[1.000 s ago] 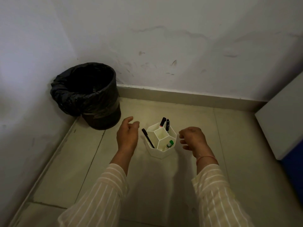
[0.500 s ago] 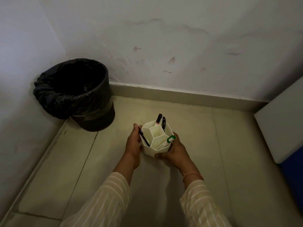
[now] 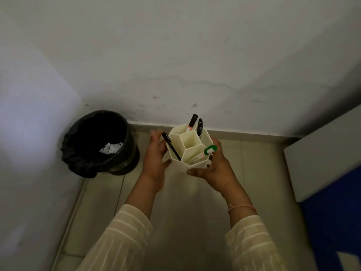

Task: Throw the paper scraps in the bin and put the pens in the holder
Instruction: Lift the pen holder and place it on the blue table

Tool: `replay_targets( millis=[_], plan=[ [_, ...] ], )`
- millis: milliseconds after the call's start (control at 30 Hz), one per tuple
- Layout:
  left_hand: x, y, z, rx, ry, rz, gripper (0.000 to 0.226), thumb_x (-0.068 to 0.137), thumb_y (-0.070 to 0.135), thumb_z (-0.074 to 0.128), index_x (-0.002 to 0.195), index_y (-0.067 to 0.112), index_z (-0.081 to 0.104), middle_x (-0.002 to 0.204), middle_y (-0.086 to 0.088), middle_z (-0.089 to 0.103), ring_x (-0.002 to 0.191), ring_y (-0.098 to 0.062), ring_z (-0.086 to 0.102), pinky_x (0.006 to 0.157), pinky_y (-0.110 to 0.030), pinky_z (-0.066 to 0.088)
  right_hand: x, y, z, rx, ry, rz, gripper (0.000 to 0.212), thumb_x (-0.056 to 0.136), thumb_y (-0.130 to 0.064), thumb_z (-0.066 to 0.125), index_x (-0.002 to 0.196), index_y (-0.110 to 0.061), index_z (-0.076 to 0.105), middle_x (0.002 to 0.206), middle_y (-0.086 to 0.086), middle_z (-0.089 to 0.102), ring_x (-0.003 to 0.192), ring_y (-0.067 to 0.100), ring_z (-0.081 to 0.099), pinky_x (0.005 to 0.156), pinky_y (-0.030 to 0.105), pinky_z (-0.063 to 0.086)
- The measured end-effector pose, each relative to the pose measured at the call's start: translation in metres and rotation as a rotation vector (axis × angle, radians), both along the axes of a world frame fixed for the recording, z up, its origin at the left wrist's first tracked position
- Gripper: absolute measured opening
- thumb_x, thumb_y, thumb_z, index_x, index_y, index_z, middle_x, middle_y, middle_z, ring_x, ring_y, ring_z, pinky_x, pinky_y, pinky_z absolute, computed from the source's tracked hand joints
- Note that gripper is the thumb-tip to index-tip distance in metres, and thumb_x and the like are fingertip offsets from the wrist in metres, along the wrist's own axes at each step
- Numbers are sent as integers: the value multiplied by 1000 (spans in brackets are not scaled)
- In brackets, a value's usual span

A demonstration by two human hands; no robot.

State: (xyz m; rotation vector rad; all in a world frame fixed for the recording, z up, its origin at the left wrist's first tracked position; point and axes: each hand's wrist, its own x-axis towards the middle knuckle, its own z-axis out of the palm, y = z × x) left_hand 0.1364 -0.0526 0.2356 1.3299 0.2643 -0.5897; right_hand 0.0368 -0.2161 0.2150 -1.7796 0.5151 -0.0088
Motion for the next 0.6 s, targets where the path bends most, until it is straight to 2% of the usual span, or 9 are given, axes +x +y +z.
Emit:
replay_targets(
  millis=[133,267,433,600],
  plan=[
    [1,-8,106,-8,-14,-20,73,94,78,31,150,35,48,141,11,67,138,-16,57,109,-53,44,0,-13,108,3,-34,16,123,54,-17,101,149,-49,31,128,-31,60,116,-5,63,97,33,59],
    [-1,-23,222,0,-44,-60,77,91,82,30,153,38,43,144,10,65,137,-17,57,113,-56,40,-6,-28,218,17,-57,7,119,58,-15,99,149,-47,30,117,-45,58,108,-19,60,81,11,54],
    [-11,-57,363,-9,-92,-117,73,95,77,26,156,38,39,144,12,65,137,-16,58,115,-59,37,-23,-59,353,-1,-113,-32,115,62,-16,98,147,-50,28,121,-44,54,110,-24,55,75,2,50],
    [-33,-106,475,-25,-163,-215,83,83,82,33,155,40,41,142,12,66,138,-16,57,114,-60,39,-54,-101,459,-108,-174,-87,110,66,-33,95,142,-60,21,121,-57,42,112,-33,44,72,-6,43]
  ],
)
